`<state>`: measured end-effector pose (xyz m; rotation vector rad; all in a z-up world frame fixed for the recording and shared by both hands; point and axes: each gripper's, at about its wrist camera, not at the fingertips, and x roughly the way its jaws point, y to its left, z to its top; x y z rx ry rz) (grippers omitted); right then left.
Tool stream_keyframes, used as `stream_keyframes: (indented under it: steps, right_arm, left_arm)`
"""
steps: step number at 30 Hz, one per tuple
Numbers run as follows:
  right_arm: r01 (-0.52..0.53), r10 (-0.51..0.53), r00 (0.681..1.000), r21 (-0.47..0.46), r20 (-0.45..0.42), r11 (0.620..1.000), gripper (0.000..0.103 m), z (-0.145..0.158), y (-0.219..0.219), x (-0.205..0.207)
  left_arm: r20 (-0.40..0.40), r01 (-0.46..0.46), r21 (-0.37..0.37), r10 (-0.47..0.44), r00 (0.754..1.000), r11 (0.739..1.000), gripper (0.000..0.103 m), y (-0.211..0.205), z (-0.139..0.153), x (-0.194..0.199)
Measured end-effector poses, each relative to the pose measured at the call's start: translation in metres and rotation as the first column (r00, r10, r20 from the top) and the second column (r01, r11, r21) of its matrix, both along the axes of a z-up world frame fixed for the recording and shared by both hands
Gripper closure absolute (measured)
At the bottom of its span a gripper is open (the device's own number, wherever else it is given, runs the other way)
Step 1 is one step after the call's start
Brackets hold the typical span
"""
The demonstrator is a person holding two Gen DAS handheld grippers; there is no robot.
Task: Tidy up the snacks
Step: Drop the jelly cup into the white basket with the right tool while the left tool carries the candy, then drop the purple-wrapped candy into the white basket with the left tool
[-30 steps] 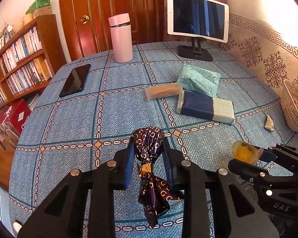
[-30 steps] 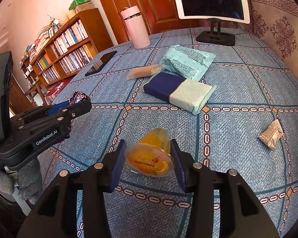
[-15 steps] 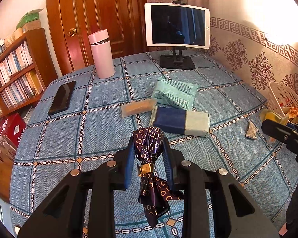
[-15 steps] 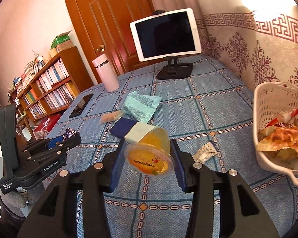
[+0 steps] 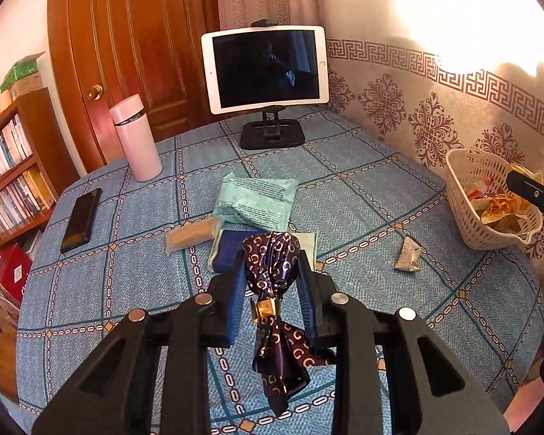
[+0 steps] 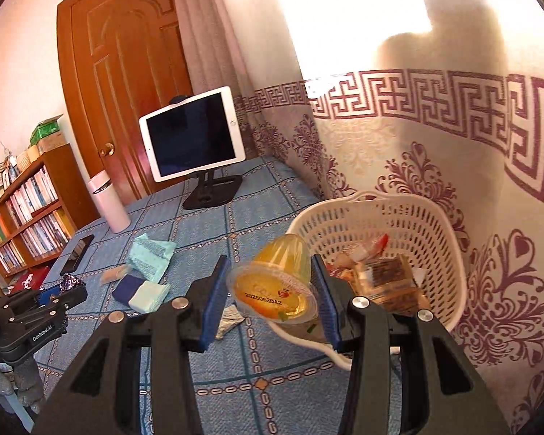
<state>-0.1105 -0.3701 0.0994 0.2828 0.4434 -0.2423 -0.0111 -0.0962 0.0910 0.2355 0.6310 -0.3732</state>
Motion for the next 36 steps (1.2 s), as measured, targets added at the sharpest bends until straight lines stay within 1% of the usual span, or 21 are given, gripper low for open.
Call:
stream_keyframes:
  steps: [3,7,9,10,11,15,21,27,36]
  right_arm:
    - [0.058,-0.058,0.998,-0.042,-0.005,0.997,0.058,-0.002,-0.015,-0.007]
    - [0.122,-0.123,0.992,-0.062,-0.018,0.991,0.057,-0.008,-0.031,-0.010]
    - [0.152,-0.154,0.988,-0.087,-0.022,0.985,0.053,-0.012,-0.035,-0.010]
    - [0.162,-0.165,0.986,-0.103,-0.023,0.981,0.047,-0.013,-0.037,-0.011]
    - [0.170,-0.174,0.984,-0.115,-0.023,0.979,0.047,-0.014,-0.038,-0.011]
    - [0.163,-0.166,0.986,-0.131,-0.011,0.978,0.047,-0.017,-0.036,-0.014]
    - [0.137,-0.135,0.991,-0.127,0.019,0.982,0.047,-0.017,-0.029,-0.016]
    - [0.137,-0.133,0.990,-0.107,0.042,0.985,0.047,-0.021,-0.028,-0.022]
    - [0.158,-0.155,0.987,-0.082,0.049,0.984,0.046,-0.030,-0.034,-0.030]
  left_arm:
    - [0.007,0.028,0.006,-0.028,1.000,1.000,0.076,-0.014,0.003,-0.003]
    - [0.010,0.055,0.015,-0.055,0.998,0.998,0.076,-0.032,0.006,-0.004]
    - [0.011,0.067,0.018,-0.068,0.998,0.998,0.076,-0.040,0.007,-0.004]
    - [0.013,0.074,0.020,-0.074,0.997,0.997,0.076,-0.044,0.008,-0.004]
    - [0.015,0.080,0.021,-0.081,0.997,0.997,0.076,-0.047,0.009,-0.004]
    - [0.021,0.107,0.034,-0.108,0.994,0.994,0.076,-0.066,0.013,-0.005]
    - [0.046,0.154,0.036,-0.156,0.987,0.987,0.076,-0.098,0.025,-0.006]
    - [0.066,0.207,0.050,-0.210,0.975,0.977,0.076,-0.131,0.027,-0.007]
    - [0.040,0.303,0.024,-0.304,0.952,0.953,0.076,-0.182,0.026,-0.002]
